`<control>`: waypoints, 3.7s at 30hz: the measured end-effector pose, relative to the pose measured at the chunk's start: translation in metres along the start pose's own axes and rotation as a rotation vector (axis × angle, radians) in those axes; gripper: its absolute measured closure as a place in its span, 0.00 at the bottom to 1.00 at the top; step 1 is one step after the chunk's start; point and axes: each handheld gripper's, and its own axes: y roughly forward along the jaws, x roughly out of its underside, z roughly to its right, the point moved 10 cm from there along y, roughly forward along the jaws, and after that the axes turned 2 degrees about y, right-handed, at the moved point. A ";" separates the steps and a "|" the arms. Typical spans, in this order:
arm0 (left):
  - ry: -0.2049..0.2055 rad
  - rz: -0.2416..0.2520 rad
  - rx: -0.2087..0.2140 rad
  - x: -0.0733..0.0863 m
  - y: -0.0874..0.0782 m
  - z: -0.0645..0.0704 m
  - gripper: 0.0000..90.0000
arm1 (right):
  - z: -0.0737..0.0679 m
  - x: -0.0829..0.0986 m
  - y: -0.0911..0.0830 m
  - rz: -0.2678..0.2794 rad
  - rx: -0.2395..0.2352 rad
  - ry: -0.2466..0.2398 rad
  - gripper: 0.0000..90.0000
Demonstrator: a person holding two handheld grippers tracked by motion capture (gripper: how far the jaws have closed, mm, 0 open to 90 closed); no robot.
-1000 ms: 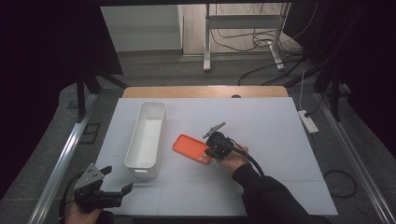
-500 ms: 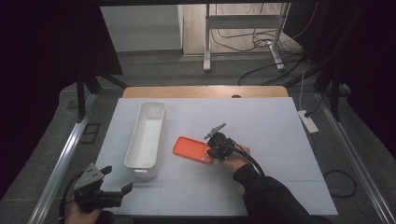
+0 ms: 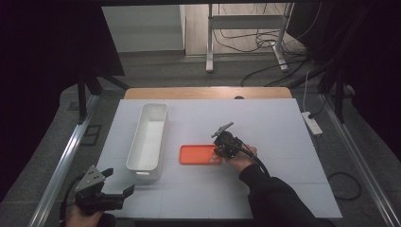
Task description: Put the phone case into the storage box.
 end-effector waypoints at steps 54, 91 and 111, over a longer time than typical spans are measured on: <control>-0.002 -0.006 -0.004 0.000 0.001 0.000 0.04 | -0.090 -0.008 0.009 -0.018 -0.191 -0.088 0.99; -0.007 -0.006 -0.007 0.000 0.001 -0.001 0.04 | -0.036 0.039 -0.023 -0.068 -0.097 -0.028 0.99; -0.008 -0.007 -0.006 0.000 0.001 -0.001 0.04 | -0.023 0.033 -0.045 0.018 -0.073 0.017 0.64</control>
